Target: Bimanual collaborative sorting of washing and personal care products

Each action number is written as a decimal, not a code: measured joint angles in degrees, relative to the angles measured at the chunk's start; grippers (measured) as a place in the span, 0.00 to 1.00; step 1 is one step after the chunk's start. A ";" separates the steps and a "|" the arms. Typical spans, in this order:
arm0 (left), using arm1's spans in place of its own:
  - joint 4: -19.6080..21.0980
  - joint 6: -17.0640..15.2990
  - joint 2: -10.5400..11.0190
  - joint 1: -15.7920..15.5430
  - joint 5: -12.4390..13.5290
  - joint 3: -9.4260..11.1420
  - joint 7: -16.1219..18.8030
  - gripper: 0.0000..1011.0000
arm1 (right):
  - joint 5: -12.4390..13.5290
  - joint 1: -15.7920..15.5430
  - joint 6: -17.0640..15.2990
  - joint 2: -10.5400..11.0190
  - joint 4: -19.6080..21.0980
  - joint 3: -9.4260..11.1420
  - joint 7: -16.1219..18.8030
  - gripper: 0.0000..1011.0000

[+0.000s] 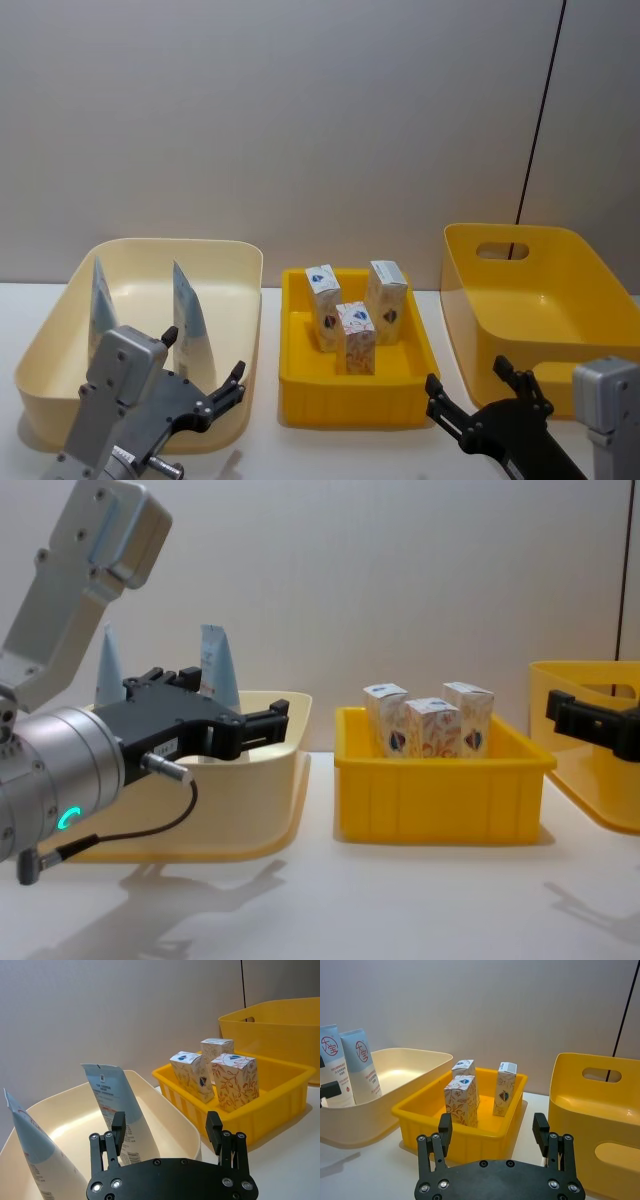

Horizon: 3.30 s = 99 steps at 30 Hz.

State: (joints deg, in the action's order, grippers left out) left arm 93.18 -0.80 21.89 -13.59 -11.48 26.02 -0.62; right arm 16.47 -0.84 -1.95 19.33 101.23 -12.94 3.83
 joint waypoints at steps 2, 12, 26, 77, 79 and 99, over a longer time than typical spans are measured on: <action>0.00 0.00 0.00 0.00 0.00 0.00 0.00 0.99 | 0.00 0.00 0.00 0.00 0.00 0.00 0.00 0.99; 0.00 0.00 0.00 0.00 0.00 0.00 0.00 0.99 | 0.00 0.00 0.00 0.00 0.00 0.00 0.00 0.99; 0.00 0.00 0.00 0.00 0.00 0.00 0.00 0.99 | 0.00 0.00 0.00 0.00 0.00 0.00 0.00 0.99; -2.03 -6.15 -1.88 -3.21 -3.43 -2.51 -2.24 0.99 | 0.00 0.00 0.00 0.00 0.00 0.00 0.00 0.99; -2.68 -6.39 -2.14 -3.79 -3.68 -2.51 -2.72 0.99 | 0.00 0.00 0.00 0.00 0.00 0.00 0.00 0.99; -11.33 -9.52 -5.07 -10.97 -2.31 -1.14 -4.95 0.99 | 0.00 0.00 0.00 0.00 0.00 0.00 0.00 0.99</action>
State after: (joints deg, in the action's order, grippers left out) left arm 81.85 -10.32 16.82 -24.56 -13.79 24.88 -5.58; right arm 16.46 -0.84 -1.95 19.34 101.23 -12.94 3.83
